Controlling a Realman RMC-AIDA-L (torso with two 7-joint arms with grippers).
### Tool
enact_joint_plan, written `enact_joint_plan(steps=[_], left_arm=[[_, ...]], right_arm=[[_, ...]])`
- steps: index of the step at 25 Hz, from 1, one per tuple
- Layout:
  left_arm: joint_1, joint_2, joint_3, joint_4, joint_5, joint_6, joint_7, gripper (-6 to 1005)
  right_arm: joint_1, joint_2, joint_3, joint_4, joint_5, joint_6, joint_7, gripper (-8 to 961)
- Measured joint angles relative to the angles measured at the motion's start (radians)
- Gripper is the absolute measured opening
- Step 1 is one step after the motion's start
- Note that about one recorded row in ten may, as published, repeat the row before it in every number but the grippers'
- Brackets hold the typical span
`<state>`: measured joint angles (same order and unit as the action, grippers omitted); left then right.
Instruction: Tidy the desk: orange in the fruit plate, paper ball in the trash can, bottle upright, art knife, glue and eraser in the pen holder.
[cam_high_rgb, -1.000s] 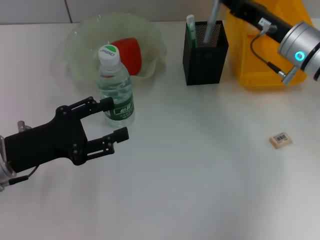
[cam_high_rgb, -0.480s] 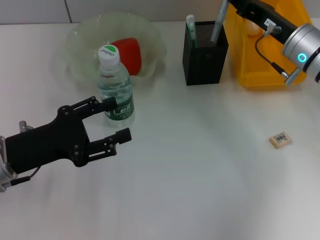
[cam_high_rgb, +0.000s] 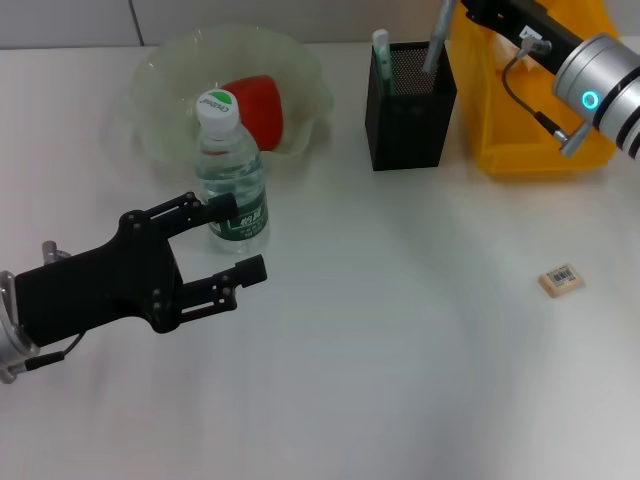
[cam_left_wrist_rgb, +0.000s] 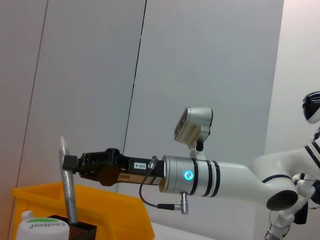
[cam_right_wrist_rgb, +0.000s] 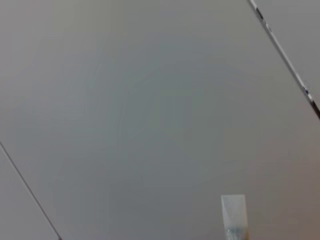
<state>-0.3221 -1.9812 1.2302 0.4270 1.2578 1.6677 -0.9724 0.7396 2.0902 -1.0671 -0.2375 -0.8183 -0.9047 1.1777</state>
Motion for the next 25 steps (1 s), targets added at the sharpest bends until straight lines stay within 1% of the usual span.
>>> enact_joint_plan(steps=[6, 10, 13, 15, 16, 17, 18, 20, 21, 22, 23, 24, 25], left_arm=[[-0.003, -0.001, 0.0, -0.001, 0.0, -0.003, 0.0, 775], [-0.004, -0.002, 0.0, -0.001, 0.0, -0.003, 0.0, 774], [-0.005, -0.003, 0.0, -0.001, 0.0, -0.002, 0.0, 774], [-0.003, -0.003, 0.0, 0.0, 0.0, 0.001, 0.0, 774], [-0.002, -0.004, 0.0, 0.001, -0.001, 0.004, 0.0, 774], [-0.001, -0.004, 0.0, 0.001, -0.001, 0.004, 0.0, 774], [-0.001, -0.004, 0.0, 0.001, -0.001, 0.004, 0.0, 774], [-0.002, -0.003, 0.0, 0.001, -0.001, 0.005, -0.003, 775], [-0.005, -0.002, 0.0, 0.001, 0.0, 0.007, -0.008, 776], [-0.007, -0.001, 0.0, 0.001, 0.0, 0.009, -0.009, 776], [-0.007, -0.001, 0.0, 0.001, 0.0, 0.009, -0.009, 776], [-0.009, -0.001, 0.0, 0.001, 0.0, 0.01, -0.01, 776], [-0.011, -0.001, 0.0, 0.001, 0.0, 0.01, -0.01, 776]], right_arm=[[0.009, -0.001, -0.027, 0.004, -0.004, -0.001, 0.003, 155], [0.005, -0.001, -0.032, 0.002, -0.007, -0.009, 0.006, 313], [-0.01, -0.004, -0.054, -0.01, -0.009, -0.066, 0.005, 434], [-0.041, -0.009, -0.07, -0.051, -0.015, -0.122, 0.013, 517], [-0.102, -0.019, -0.078, -0.157, -0.063, -0.163, 0.08, 558], [-0.138, -0.027, -0.081, -0.227, -0.111, -0.177, 0.134, 568], [-0.138, -0.027, -0.081, -0.227, -0.111, -0.177, 0.134, 579], [-0.203, -0.045, -0.076, -0.4, -0.256, -0.201, 0.293, 599], [-0.255, -0.062, -0.042, -0.599, -0.495, -0.257, 0.494, 610], [-0.255, -0.062, -0.042, -0.599, -0.495, -0.257, 0.494, 620], [-0.273, -0.067, -0.004, -0.706, -0.639, -0.314, 0.613, 630], [-0.281, -0.069, 0.035, -0.778, -0.74, -0.364, 0.691, 640], [-0.286, -0.069, 0.084, -0.878, -0.869, -0.439, 0.79, 651]])
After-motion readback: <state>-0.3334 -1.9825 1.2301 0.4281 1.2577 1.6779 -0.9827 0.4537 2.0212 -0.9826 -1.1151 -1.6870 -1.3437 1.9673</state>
